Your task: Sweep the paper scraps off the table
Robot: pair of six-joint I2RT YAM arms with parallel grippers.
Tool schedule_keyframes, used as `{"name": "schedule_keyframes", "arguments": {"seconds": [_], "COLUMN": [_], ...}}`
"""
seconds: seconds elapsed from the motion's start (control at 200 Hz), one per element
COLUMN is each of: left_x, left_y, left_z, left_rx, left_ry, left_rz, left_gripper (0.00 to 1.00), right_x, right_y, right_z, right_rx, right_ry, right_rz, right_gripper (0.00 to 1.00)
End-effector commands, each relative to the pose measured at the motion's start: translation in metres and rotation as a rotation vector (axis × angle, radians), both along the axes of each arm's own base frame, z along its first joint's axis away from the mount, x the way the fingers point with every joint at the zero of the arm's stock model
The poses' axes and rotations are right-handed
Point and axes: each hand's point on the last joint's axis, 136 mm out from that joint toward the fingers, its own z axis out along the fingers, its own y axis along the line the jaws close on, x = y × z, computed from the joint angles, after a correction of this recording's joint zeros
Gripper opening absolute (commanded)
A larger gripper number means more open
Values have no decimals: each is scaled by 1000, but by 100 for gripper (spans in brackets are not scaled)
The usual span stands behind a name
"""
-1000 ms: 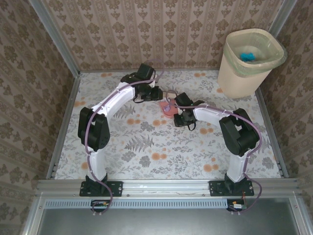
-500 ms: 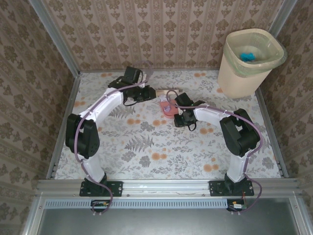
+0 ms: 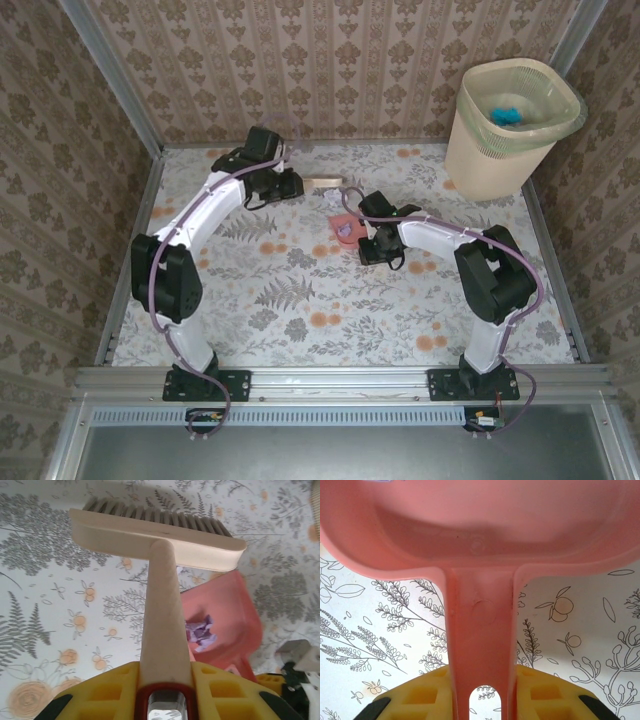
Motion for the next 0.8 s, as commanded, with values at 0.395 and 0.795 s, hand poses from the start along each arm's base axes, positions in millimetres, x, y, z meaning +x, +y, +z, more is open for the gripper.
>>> {"name": "schedule_keyframes", "arguments": {"seconds": [0.395, 0.795], "left_x": [-40, -61], "left_y": [-35, -74], "left_z": [-7, 4], "left_rx": [183, 40], "left_ry": [44, 54], "left_rz": [-257, -394], "left_gripper": [0, 0], "right_x": [-4, 0], "right_y": [-5, -8], "right_z": [2, 0], "right_rx": [-39, -29], "right_ry": [10, -3], "right_rz": [11, -13], "right_gripper": [0, 0]}}
